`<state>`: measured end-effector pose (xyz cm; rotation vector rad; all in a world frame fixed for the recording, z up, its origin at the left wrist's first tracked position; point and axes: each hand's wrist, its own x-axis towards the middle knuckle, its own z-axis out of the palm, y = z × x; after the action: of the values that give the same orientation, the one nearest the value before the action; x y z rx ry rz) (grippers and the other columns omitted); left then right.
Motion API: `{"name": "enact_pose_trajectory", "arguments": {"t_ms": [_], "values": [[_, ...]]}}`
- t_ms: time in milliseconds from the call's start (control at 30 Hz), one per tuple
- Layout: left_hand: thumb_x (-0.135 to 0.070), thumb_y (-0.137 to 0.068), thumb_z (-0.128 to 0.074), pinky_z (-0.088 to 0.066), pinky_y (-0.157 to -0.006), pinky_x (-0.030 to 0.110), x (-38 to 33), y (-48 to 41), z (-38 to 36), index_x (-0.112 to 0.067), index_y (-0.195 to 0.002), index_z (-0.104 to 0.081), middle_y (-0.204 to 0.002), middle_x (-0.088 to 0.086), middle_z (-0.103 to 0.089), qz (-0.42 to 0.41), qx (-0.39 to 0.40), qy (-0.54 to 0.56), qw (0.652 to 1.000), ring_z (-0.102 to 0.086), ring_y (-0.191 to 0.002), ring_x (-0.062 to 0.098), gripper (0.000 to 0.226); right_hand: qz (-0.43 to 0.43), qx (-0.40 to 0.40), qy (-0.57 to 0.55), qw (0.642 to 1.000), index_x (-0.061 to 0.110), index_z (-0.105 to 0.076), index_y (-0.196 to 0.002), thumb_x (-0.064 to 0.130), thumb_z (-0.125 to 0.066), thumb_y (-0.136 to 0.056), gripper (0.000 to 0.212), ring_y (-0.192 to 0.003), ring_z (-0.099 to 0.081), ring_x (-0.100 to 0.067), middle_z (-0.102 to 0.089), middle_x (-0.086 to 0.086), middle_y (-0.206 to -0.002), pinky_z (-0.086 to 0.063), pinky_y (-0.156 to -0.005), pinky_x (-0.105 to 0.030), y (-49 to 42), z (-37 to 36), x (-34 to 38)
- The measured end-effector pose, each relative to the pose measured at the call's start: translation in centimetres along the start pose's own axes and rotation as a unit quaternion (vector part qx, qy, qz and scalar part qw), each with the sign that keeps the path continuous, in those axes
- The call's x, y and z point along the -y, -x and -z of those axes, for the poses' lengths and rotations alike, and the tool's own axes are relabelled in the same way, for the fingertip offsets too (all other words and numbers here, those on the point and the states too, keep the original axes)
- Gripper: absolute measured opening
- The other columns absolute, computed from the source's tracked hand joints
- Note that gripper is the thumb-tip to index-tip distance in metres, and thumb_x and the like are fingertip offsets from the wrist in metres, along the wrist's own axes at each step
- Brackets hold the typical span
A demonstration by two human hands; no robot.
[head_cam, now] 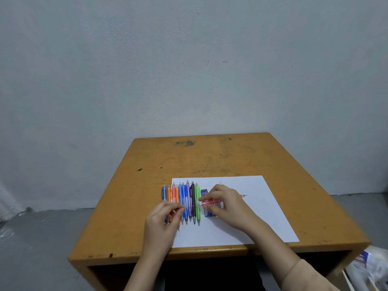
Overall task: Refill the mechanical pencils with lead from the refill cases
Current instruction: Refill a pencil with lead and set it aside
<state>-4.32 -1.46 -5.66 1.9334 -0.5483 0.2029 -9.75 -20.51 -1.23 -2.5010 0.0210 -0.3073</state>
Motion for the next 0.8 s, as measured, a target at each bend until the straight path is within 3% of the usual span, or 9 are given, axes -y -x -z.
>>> {"name": "enact_pose_trajectory", "arguments": {"t_ms": [300, 533, 667, 800], "values": [[-0.015, -0.079, -0.073, -0.055, -0.065, 0.021, 0.9, -0.1, -0.2, -0.03, -0.089, -0.071, -0.088, -0.019, -0.062, -0.02, 0.001, -0.012, 1.0, -0.061, -0.087, 0.008, 0.017, 0.005, 0.003, -0.005, 1.0, 0.031, -0.07, -0.111, 0.03, -0.064, -0.089, 0.023, -0.097, -0.053, -0.004, -0.057, 0.008, -0.101, -0.049, -0.087, -0.029, -0.3, -0.9, 0.4], [-0.015, -0.079, -0.074, -0.052, -0.067, 0.013, 0.7, -0.1, -0.3, -0.035, -0.097, -0.066, -0.092, -0.017, -0.062, -0.011, -0.007, -0.005, 1.0, -0.061, -0.088, 0.004, 0.028, -0.01, -0.027, -0.041, 0.999, 0.035, -0.055, -0.128, 0.029, -0.067, -0.087, 0.043, -0.095, -0.057, -0.003, -0.062, 0.011, -0.105, -0.049, -0.087, -0.022, -0.2, -1.6, 0.9], [-0.017, -0.077, -0.077, -0.055, -0.066, 0.026, 0.5, -0.1, -0.4, -0.044, -0.104, -0.058, -0.084, -0.014, -0.062, 0.013, -0.023, 0.001, 1.0, -0.059, -0.076, 0.007, 0.042, -0.013, -0.066, -0.048, 0.997, 0.029, -0.062, -0.121, 0.026, -0.068, -0.086, 0.035, -0.094, -0.057, -0.002, -0.064, 0.012, -0.109, -0.049, -0.089, -0.023, -0.3, -1.8, 0.9], [-0.02, -0.078, -0.076, -0.056, -0.071, 0.034, 0.6, -0.2, -0.5, -0.045, -0.106, -0.057, -0.084, -0.016, -0.061, 0.026, -0.028, -0.004, 0.999, -0.058, -0.08, 0.006, 0.042, -0.024, -0.098, -0.049, 0.994, 0.027, -0.064, -0.117, 0.025, -0.069, -0.086, 0.032, -0.094, -0.055, 0.001, -0.062, 0.014, -0.109, -0.047, -0.09, -0.021, -0.5, -1.9, 0.8]]}}
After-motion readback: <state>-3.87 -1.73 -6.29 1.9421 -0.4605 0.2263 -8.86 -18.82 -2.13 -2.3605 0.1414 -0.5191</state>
